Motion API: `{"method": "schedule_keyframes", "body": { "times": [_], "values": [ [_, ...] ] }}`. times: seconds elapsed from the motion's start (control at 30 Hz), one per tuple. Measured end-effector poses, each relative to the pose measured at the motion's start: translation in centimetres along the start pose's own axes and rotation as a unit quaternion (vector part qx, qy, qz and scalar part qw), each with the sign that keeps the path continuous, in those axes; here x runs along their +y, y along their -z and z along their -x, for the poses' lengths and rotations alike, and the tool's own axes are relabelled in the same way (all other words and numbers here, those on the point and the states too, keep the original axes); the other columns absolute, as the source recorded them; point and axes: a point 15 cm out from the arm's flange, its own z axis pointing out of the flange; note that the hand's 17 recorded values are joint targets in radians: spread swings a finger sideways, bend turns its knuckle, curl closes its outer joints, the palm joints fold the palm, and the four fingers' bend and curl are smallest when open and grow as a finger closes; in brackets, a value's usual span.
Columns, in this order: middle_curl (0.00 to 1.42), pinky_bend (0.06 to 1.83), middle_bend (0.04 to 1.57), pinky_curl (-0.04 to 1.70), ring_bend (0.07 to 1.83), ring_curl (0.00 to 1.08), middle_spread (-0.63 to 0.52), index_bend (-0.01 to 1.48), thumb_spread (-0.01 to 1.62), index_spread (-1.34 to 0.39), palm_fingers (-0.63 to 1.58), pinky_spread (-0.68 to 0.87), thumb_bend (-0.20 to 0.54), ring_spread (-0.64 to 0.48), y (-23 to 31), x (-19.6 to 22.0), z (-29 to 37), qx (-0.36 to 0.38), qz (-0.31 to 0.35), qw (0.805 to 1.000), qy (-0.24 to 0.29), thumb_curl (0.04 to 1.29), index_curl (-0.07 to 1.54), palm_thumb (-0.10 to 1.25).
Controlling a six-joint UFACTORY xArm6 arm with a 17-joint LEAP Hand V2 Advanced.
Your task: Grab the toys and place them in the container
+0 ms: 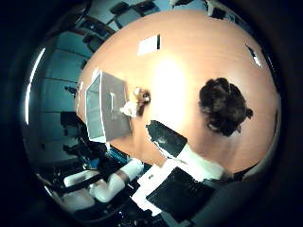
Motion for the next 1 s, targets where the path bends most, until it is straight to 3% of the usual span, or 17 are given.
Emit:
{"method": "schedule_keyframes", "body": {
  "times": [0.3, 0.7, 1.0],
  "values": [
    [0.37, 0.37, 0.26, 0.27, 0.4, 0.22, -0.03, 0.16, 1.05, -0.31, 0.27, 0.37, -0.028, 0.06, -8.0, 1.0, -4.5, -0.025, 0.051, 0.998, -0.027, 0.26, 0.29, 0.41],
    [0.36, 0.35, 0.24, 0.27, 0.37, 0.23, 0.01, 0.16, 1.02, -0.3, 0.24, 0.37, -0.028, 0.08, -17.1, 2.4, -4.0, -0.067, 0.11, 0.991, -0.026, 0.27, 0.29, 0.37],
    [0.36, 0.32, 0.26, 0.27, 0.37, 0.23, 0.01, 0.16, 1.02, -0.27, 0.28, 0.36, -0.026, 0.09, -21.0, 2.8, -4.0, -0.065, 0.131, 0.989, -0.029, 0.26, 0.29, 0.36]
  ]
}}
